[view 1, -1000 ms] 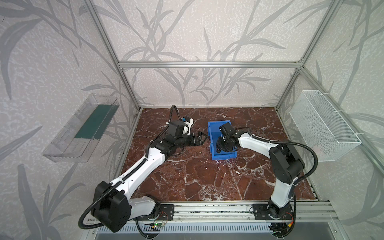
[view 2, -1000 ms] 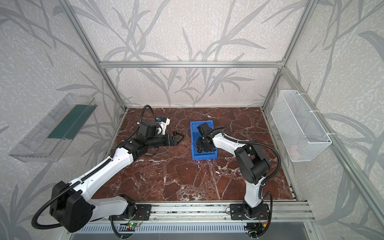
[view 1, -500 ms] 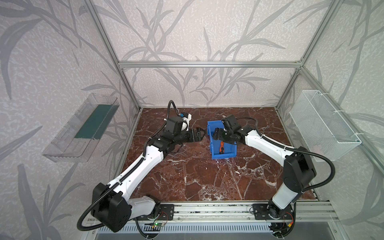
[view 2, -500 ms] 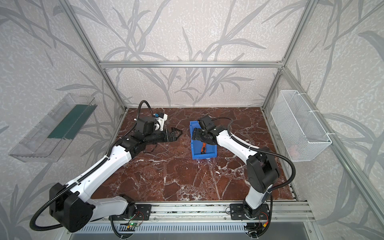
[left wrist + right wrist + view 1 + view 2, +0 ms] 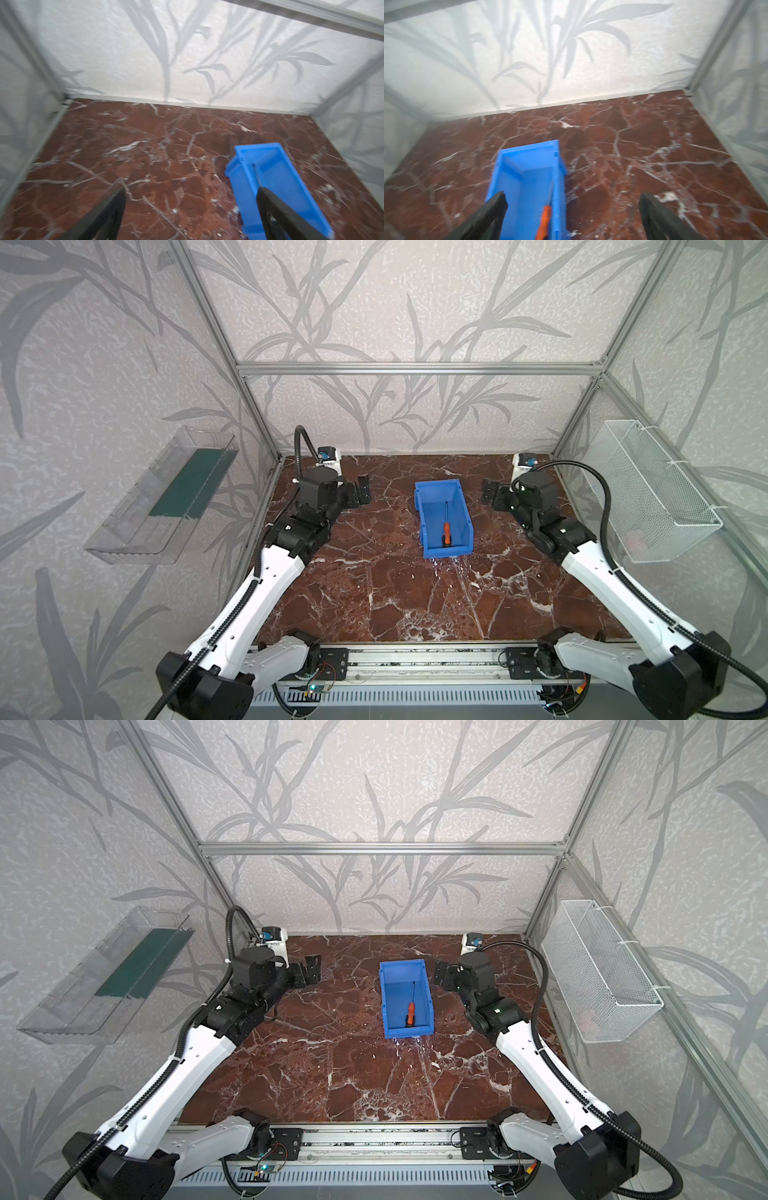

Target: Put the screwdriver in the bin

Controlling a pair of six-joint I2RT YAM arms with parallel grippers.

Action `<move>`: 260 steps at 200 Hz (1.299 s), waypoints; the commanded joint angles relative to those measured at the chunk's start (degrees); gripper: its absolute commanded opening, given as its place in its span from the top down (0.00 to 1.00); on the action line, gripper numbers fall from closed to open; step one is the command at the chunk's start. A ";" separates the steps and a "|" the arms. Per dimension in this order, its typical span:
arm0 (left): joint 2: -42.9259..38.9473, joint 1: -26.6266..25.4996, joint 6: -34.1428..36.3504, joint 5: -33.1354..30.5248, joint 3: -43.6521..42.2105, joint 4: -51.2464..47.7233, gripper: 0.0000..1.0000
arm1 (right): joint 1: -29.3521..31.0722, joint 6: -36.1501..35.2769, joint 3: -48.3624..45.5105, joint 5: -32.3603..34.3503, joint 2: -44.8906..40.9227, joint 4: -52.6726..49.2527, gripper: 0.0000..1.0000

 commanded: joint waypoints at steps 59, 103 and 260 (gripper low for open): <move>-1.71 7.71 6.21 -36.60 -29.45 30.56 0.01 | -5.44 -3.55 -25.48 17.32 -1.27 19.84 0.01; 7.95 10.66 4.13 -39.97 -25.83 24.84 0.01 | -5.44 -2.17 -28.56 19.18 2.12 22.97 0.01; 30.39 16.60 3.43 -30.38 -21.60 38.61 0.01 | -5.36 -2.85 -29.70 22.35 6.11 25.37 0.01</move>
